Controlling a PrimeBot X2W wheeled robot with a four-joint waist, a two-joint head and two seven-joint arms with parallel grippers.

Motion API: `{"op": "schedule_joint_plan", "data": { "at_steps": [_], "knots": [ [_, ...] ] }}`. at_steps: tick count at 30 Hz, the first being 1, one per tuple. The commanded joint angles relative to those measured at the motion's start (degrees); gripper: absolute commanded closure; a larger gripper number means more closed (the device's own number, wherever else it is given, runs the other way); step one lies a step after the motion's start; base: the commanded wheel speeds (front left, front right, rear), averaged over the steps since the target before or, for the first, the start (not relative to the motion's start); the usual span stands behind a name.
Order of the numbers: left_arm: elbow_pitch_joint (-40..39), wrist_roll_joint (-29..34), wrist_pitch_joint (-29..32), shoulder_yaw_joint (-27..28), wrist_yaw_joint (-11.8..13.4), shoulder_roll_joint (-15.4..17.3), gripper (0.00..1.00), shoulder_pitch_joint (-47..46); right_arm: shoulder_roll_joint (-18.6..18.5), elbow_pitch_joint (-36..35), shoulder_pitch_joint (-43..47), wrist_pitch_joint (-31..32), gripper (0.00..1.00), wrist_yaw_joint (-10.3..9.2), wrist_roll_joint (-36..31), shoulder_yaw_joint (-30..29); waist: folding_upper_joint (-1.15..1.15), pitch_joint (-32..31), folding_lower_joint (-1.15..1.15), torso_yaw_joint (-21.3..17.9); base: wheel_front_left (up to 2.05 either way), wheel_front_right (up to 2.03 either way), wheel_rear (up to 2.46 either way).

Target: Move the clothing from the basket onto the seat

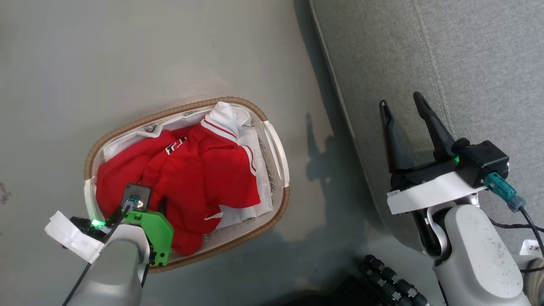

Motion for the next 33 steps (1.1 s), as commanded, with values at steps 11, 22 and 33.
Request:
{"op": "schedule_joint_plan", "data": {
  "at_steps": [11,22,33],
  "knots": [
    [1.04,-1.77,0.71,-0.39,-0.71,0.21,1.0,-0.62,-0.16,0.55,-0.71,-0.28,0.0,-0.04,1.47,0.76,0.0,0.68,-0.01,-1.59,0.0,0.0,0.0],
    [0.85,-3.24,-1.61,-1.44,-1.8,-1.54,1.0,1.18,-0.17,1.89,0.29,-0.28,0.0,-0.04,-0.28,-0.28,0.0,-4.52,-0.01,0.57,0.0,0.0,0.0],
    [-9.77,-4.73,-2.64,-2.29,-2.91,-2.94,1.0,5.49,-0.18,2.84,3.76,-0.28,0.0,-0.04,-4.37,-2.87,0.0,-14.79,-0.01,5.6,0.0,0.0,0.0]
  ]
}}
